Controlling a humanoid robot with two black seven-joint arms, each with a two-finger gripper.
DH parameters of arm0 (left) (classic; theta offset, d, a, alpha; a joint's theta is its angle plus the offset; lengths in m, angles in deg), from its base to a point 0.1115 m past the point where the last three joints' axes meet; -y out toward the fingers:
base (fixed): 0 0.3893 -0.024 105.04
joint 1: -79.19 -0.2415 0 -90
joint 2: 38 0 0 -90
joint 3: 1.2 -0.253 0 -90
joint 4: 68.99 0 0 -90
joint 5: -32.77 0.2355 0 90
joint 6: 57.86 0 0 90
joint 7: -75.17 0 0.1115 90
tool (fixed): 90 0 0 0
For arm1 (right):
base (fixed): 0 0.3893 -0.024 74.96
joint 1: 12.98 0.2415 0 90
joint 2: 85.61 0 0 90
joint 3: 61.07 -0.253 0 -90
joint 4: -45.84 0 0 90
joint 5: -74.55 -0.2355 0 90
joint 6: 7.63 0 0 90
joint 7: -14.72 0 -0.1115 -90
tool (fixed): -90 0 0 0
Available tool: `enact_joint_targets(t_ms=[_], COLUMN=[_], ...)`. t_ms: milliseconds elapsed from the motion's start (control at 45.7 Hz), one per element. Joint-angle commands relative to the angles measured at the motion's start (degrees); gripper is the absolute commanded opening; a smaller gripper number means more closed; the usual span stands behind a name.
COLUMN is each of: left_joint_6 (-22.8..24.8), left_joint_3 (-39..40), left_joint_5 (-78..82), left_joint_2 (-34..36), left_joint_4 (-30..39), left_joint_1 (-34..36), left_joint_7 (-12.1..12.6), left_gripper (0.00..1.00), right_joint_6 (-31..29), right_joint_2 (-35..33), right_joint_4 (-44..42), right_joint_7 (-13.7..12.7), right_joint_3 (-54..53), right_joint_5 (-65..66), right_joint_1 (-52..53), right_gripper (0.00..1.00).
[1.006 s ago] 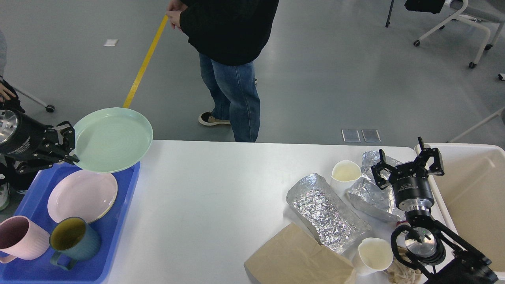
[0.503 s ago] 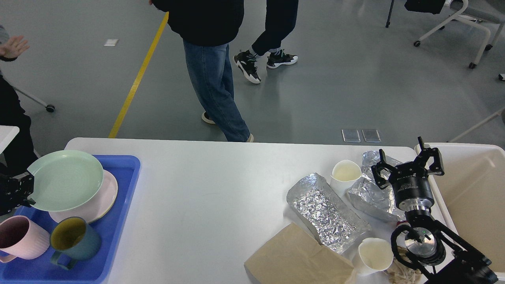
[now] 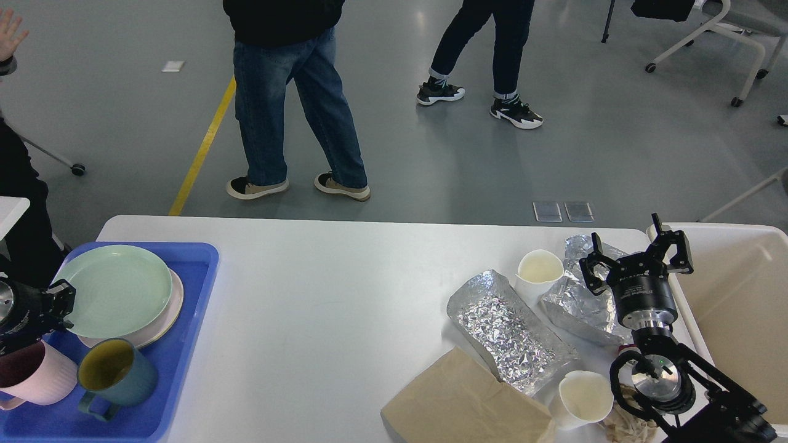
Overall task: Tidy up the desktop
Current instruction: 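Lower the green plate onto the pink plate and release it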
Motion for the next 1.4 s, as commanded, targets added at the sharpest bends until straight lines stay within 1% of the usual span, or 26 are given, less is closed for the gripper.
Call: enact_joint_targets(t_ms=[0,394,700,722,875,963,1094,1181,1378], left_joint_6=[-0.21,-1.44,-1.44,-1.53,-2.32,-2.58,-2.76,-2.85,-3.9], left_joint_3=[0.32,0.41,0.5,0.5,0.85,1.02,1.11,0.94,1.02], left_joint_5=[0.15,0.24,0.24,0.24,0.15,0.15,0.15,0.06,0.06], left_joint_2=[-0.28,-0.63,-1.07,-1.07,-1.07,-1.07,-0.99,-0.99,-0.99], left_joint_4=[0.01,0.18,0.71,0.71,0.71,0.71,0.71,0.63,0.71], left_joint_1=[-0.11,-0.46,-0.46,-0.46,-0.46,-0.46,-0.46,-0.46,-0.46], left_joint_7=[0.09,0.18,0.09,0.09,-0.08,-0.08,-0.08,-0.7,-0.44], left_gripper=[0.0,0.0,0.09,0.11,0.37,0.47,0.6,0.7,0.84], right_joint_6=[0.0,0.0,0.0,0.0,0.0,0.0,0.0,0.0,0.0], right_joint_2=[-0.05,0.03,0.03,0.03,0.03,0.03,-0.05,0.03,-0.05], right_joint_4=[0.0,0.0,0.0,0.0,0.0,0.0,0.0,0.0,0.0], right_joint_7=[0.0,0.0,0.0,0.0,0.0,0.0,0.0,0.0,0.0], right_joint_3=[0.0,0.0,0.0,0.0,0.0,0.0,0.0,0.0,0.0], right_joint_5=[0.0,0.0,0.0,0.0,0.0,0.0,0.0,0.0,0.0], right_joint_1=[0.0,0.0,0.0,0.0,0.0,0.0,0.0,0.0,0.0], right_gripper=[1.0,1.0,1.0,1.0,1.0,1.0,1.0,1.0,1.0])
